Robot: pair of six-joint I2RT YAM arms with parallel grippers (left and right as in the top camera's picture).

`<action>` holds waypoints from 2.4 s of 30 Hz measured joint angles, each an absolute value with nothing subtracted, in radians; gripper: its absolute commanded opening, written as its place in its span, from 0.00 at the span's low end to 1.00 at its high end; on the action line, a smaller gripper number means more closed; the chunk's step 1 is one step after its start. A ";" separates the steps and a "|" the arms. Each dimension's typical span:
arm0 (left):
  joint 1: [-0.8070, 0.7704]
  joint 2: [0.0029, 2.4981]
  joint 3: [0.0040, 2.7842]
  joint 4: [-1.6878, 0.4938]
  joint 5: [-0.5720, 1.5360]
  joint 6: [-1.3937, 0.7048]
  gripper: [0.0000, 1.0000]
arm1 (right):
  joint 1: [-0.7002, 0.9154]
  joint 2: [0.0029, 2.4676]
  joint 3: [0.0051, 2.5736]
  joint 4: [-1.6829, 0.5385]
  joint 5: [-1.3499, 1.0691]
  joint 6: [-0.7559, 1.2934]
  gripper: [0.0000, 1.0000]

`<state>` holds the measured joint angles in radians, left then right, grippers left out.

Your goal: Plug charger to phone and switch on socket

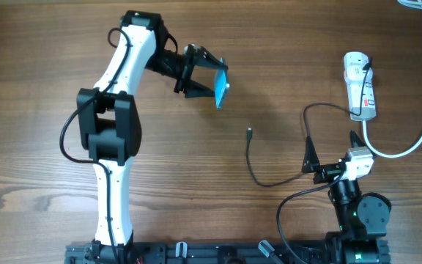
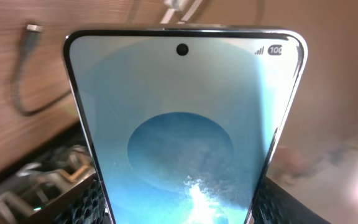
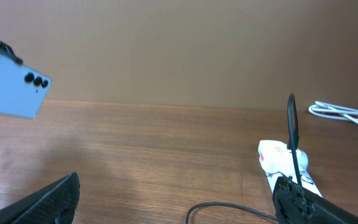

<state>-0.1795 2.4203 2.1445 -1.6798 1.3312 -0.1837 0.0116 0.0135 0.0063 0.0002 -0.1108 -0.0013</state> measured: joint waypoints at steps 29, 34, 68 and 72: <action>-0.156 2.420 2.144 -1.683 1.528 -0.215 0.64 | 0.012 0.438 0.574 -0.311 -0.325 0.348 1.00; -0.156 2.420 2.144 -1.683 1.529 -0.228 0.64 | 0.012 0.631 0.604 -0.120 -0.495 0.392 0.99; -0.156 2.420 2.144 -1.683 1.532 -0.269 0.61 | 0.360 1.381 1.568 -1.200 -0.021 0.407 0.99; -0.156 2.420 2.144 -1.683 1.532 -0.272 0.61 | 0.360 1.381 1.568 -1.181 0.080 0.434 1.00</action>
